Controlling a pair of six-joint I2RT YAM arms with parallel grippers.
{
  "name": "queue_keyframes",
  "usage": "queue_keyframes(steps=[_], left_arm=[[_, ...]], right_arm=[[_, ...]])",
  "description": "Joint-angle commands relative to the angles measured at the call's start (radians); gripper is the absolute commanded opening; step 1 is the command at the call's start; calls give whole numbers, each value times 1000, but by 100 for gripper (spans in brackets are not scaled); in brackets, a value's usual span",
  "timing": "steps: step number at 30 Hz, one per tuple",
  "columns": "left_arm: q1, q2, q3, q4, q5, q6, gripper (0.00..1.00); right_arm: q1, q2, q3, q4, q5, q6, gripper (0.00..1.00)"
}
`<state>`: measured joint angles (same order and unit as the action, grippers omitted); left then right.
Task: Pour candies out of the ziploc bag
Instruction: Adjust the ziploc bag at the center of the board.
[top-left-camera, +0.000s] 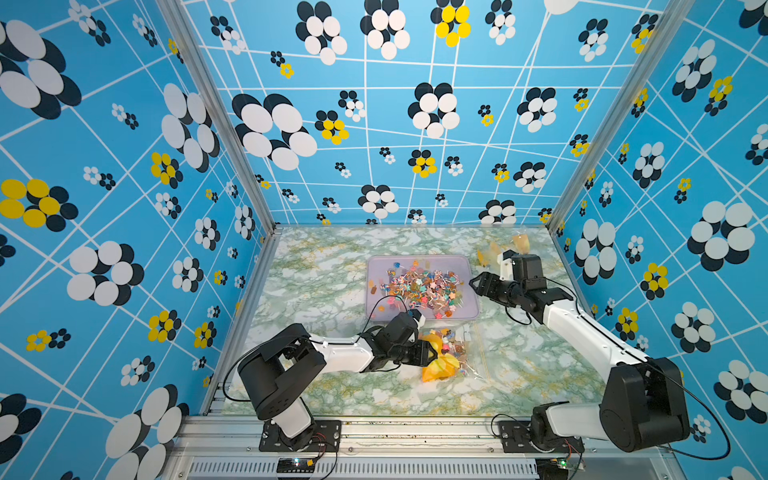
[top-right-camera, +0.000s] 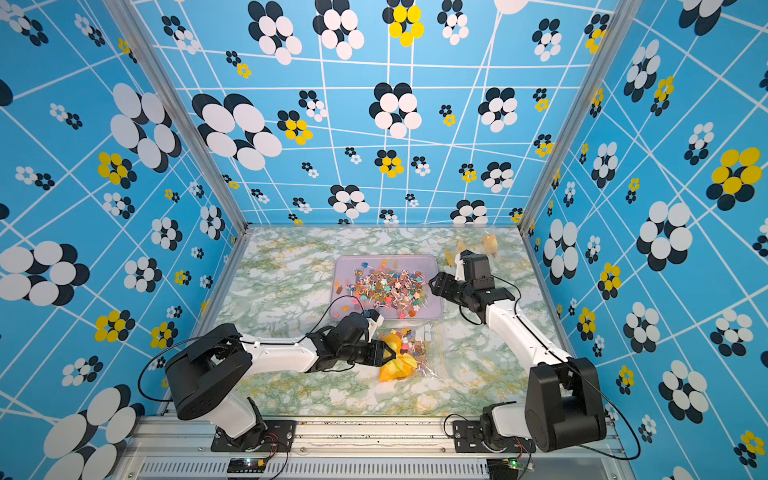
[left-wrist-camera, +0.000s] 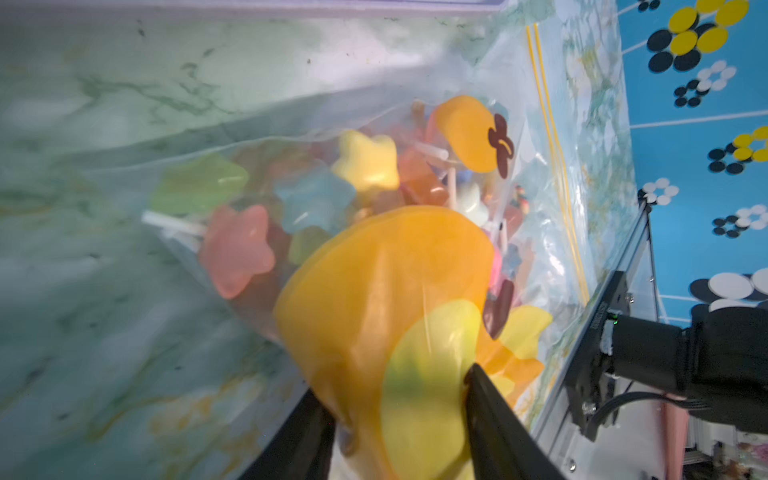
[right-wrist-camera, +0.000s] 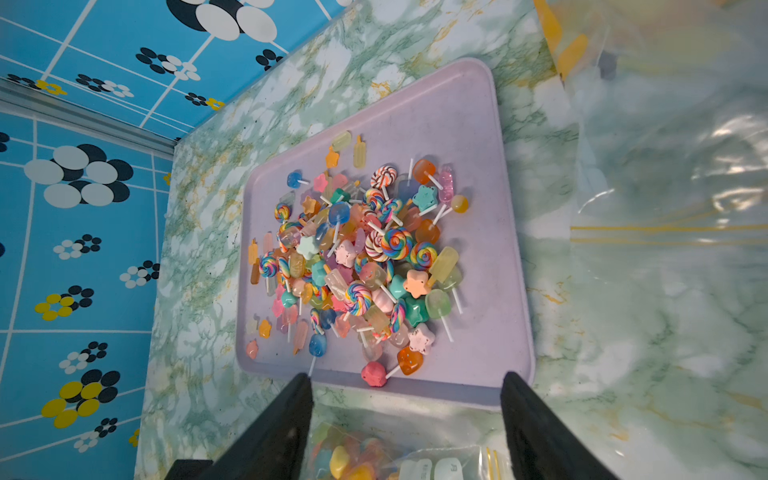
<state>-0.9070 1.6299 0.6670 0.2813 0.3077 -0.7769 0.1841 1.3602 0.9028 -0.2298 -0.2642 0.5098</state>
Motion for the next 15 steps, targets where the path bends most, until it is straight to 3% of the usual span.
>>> queue_keyframes(steps=[1,6,15], left_arm=[[25,-3,-29,37,-27,-25,33],[62,-42,-47,5,-42,-14,15],[133,-117,-71,-60,-46,30,13]], right_arm=[[3,-16,-21,-9,-5,9,73],[3,-15,-21,-10,-10,6,73],[4,-7,-21,-5,-29,9,73]])
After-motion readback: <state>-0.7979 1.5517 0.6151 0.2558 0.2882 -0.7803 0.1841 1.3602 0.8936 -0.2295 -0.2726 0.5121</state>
